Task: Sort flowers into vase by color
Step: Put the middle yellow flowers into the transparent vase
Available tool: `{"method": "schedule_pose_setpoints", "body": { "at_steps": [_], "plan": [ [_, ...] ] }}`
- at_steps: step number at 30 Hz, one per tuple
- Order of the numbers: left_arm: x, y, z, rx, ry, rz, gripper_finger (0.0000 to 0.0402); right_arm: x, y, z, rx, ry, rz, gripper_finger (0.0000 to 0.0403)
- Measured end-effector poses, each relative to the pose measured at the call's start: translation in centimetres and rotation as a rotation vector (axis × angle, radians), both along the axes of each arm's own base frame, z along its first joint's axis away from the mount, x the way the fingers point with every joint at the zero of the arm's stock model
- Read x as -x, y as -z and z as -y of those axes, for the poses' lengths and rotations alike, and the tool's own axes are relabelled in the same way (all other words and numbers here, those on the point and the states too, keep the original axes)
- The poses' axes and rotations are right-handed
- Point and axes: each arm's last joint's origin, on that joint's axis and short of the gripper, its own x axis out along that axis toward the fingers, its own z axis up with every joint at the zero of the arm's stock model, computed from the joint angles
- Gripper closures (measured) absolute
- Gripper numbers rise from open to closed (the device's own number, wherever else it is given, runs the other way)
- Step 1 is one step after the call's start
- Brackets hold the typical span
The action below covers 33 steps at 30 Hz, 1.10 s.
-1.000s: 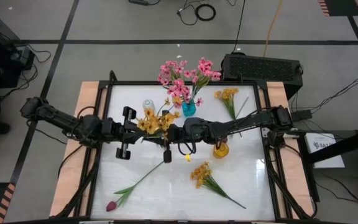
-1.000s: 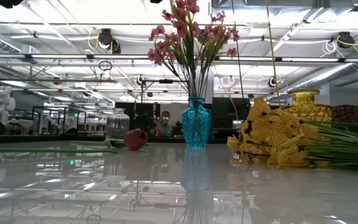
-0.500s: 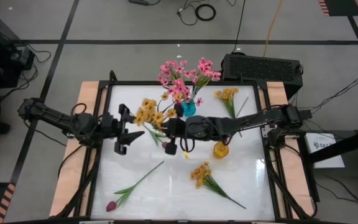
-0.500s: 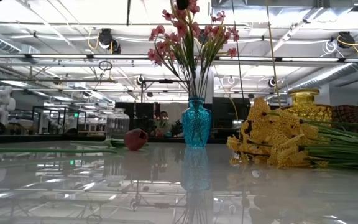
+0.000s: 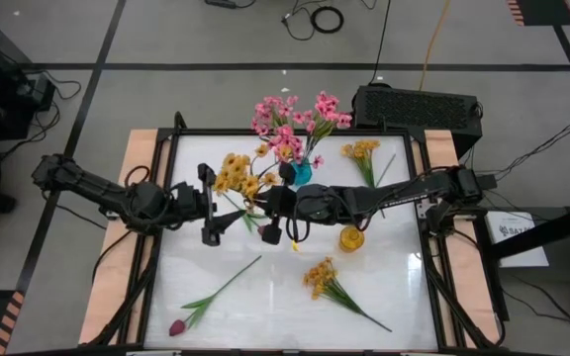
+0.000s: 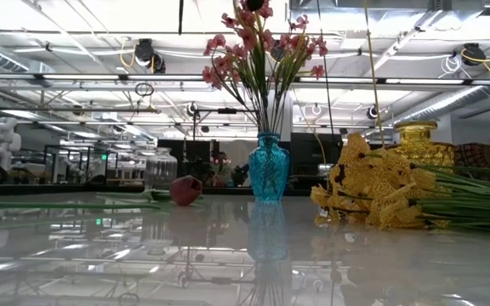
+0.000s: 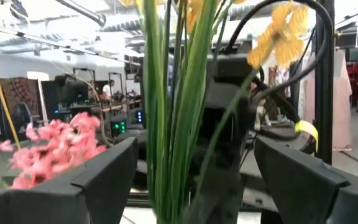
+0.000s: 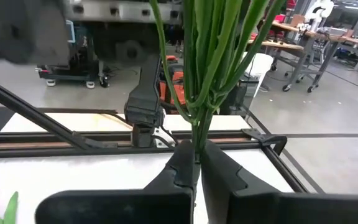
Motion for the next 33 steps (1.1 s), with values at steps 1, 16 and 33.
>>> {"method": "schedule_pose_setpoints", "body": {
  "at_steps": [1, 16, 33],
  "plan": [
    [-0.3, -0.5, 0.0, -0.001, -0.007, -0.011, 0.0072, 0.0, 0.0, 0.0, 0.000, 0.000, -0.002, 0.0401],
    [-1.3, -5.8, -0.5, -0.019, -0.108, -0.264, 0.0170, 0.1, 0.3, 0.1, -0.009, 0.003, -0.032, 0.0400],
    [2.0, -7.0, -1.4, -0.020, -0.063, -0.270, 0.0382, 0.1, 0.5, 0.1, -0.015, 0.006, -0.053, 0.0356]
  ]
}}
